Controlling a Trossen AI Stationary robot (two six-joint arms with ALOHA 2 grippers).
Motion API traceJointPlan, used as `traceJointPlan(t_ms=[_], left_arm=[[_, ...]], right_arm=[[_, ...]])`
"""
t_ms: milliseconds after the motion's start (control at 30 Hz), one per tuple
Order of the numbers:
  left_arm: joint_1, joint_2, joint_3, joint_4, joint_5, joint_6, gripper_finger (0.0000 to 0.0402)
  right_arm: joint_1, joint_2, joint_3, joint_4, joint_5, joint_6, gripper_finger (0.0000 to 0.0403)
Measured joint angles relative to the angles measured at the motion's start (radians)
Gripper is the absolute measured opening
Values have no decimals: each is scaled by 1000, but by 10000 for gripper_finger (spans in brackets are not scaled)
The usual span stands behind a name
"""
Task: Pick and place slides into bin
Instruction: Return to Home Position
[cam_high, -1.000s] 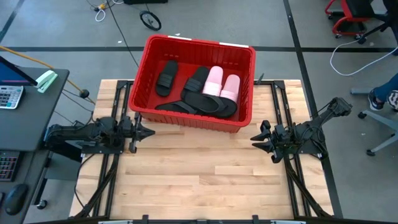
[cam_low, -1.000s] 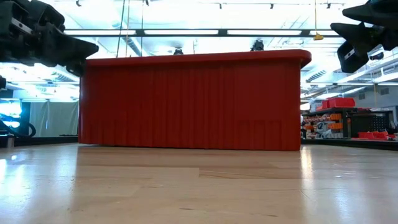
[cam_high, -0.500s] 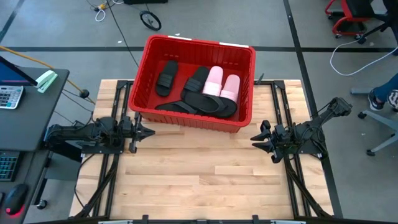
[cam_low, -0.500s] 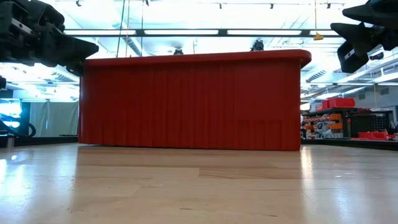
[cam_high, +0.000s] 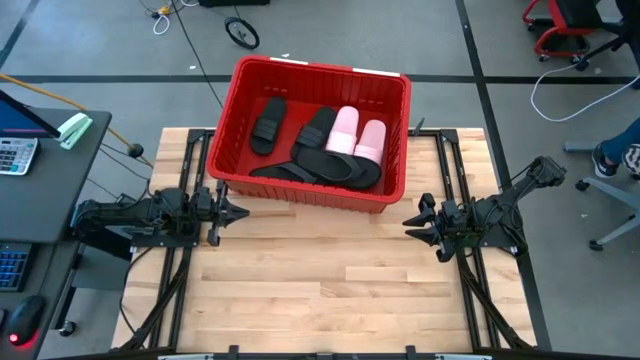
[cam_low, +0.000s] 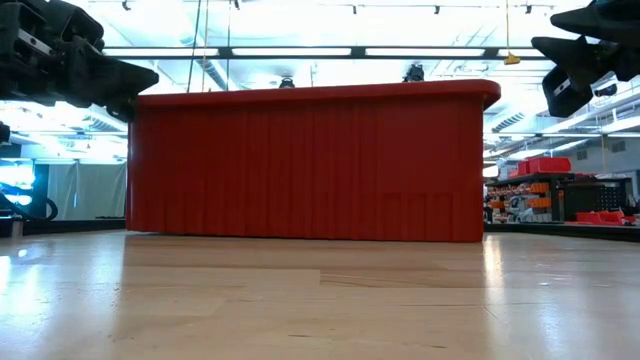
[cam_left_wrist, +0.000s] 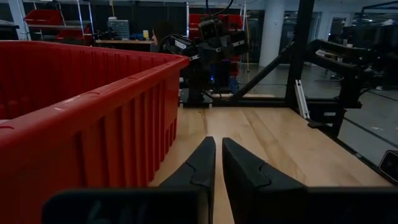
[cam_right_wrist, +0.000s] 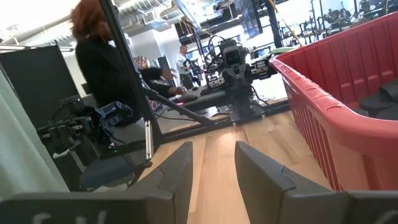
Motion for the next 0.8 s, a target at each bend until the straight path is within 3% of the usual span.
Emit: traceJointPlan(t_ms=[500,800], left_arm=[[0,0,0,1,0,0,21],[0,0,0,1,0,0,35]], right_arm=[[0,0,0,0,0,0,126],[0,0,0,0,0,0,126]])
